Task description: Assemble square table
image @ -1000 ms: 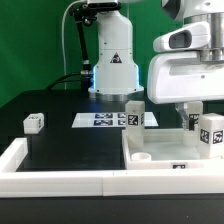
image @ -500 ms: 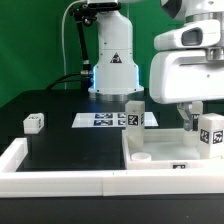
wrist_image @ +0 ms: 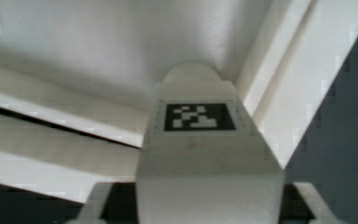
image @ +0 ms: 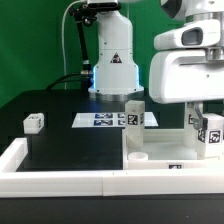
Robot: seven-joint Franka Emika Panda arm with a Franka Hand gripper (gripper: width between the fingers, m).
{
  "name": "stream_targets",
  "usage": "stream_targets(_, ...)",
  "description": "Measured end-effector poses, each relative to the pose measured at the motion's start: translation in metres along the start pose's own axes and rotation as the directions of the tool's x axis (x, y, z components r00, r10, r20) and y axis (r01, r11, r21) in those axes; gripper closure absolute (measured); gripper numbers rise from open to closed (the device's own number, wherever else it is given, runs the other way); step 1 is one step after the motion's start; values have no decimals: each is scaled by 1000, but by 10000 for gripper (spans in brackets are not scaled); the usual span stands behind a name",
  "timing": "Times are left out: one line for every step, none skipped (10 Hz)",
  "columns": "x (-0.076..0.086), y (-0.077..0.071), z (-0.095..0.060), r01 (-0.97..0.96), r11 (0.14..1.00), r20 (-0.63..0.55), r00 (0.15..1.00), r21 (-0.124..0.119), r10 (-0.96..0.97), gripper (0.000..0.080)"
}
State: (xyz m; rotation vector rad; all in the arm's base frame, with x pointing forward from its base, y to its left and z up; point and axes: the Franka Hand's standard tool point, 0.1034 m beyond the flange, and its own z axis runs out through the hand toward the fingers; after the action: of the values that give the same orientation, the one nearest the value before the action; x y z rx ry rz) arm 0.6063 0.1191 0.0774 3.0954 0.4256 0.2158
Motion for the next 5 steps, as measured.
stream_targets(0, 0, 0, -1, 1000, 0, 1000, 0, 1, 509)
stream_targets(0, 0, 0, -76, 997, 0, 997, 1, 76, 509)
stream_targets(0, -1, 0, -187, 982, 1, 982, 4, 187, 509)
stream_targets(-1, -1, 1, -312, 950, 4, 950, 8, 312, 509)
stream_targets(-2, -1, 1, -428, 904, 6, 904, 6, 428, 509)
